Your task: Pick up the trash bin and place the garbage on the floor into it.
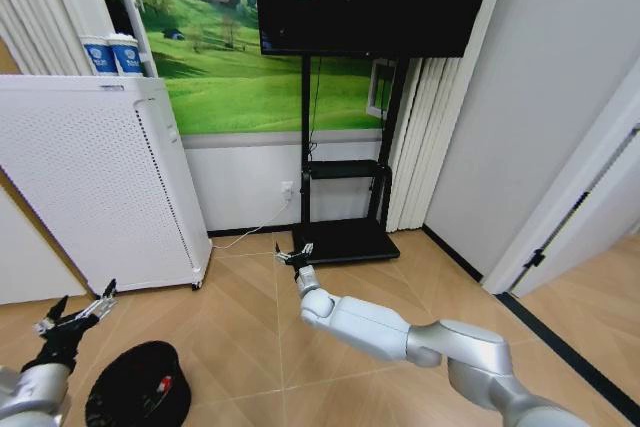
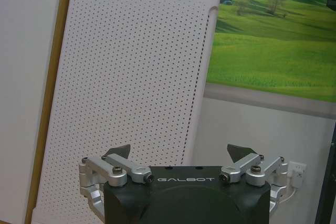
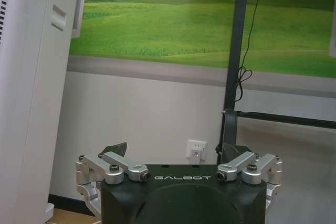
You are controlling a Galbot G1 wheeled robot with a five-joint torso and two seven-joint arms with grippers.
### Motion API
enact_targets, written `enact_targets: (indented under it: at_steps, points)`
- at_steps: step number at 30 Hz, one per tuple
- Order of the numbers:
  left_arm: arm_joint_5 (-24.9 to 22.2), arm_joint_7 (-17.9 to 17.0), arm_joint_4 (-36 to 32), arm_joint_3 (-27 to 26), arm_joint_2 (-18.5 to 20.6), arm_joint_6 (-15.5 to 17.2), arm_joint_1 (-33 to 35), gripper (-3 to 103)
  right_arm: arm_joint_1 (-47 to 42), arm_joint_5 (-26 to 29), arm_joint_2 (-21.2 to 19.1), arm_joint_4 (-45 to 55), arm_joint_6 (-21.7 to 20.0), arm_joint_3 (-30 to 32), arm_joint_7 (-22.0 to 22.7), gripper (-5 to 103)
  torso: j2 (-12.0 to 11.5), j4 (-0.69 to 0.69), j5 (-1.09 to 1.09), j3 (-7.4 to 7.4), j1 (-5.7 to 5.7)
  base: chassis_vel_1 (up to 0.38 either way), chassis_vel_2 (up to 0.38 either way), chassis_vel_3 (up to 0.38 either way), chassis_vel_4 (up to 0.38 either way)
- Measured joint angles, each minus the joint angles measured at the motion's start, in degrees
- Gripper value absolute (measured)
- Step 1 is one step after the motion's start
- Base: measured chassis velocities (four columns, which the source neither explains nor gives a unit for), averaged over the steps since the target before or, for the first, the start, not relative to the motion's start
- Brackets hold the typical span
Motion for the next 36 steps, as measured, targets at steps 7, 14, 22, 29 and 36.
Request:
enact_targets:
  at_steps: [7,14,22,29,36]
  points:
    - [1.0,-0.5,-0.7,0.2,-1.3,0.0,0.5,100,0.3,-0.5,-0.4,0.6,0.8,-0.3,-0.3,100,1.9,0.00,0.00,1.30,0.62,0.000,0.000,0.000,0.000]
    - [2.7,-0.5,-1.1,1.6,-2.9,0.0,0.4,100,1.1,-3.3,-0.2,0.7,3.3,-2.7,-3.1,100,3.3,0.00,0.00,2.25,1.00,0.000,0.000,0.000,0.000]
    - [3.8,0.0,-1.6,2.2,-4.3,0.3,0.7,100,1.5,-5.0,0.8,0.0,4.3,-4.1,-3.6,100,4.4,0.00,0.00,3.01,1.42,0.000,0.000,0.000,0.000]
    - [4.1,0.0,-0.7,1.9,-3.7,0.3,0.6,100,1.1,-5.4,0.4,-0.2,4.2,-4.1,-3.5,100,6.2,-0.01,0.00,4.23,2.02,0.000,0.000,0.000,0.000]
    - [4.0,-0.3,-0.7,2.3,-3.3,0.8,0.2,100,0.4,-5.8,0.0,0.0,4.2,-3.6,-3.5,100,8.4,-0.03,0.00,5.60,2.83,0.000,0.000,0.000,0.000]
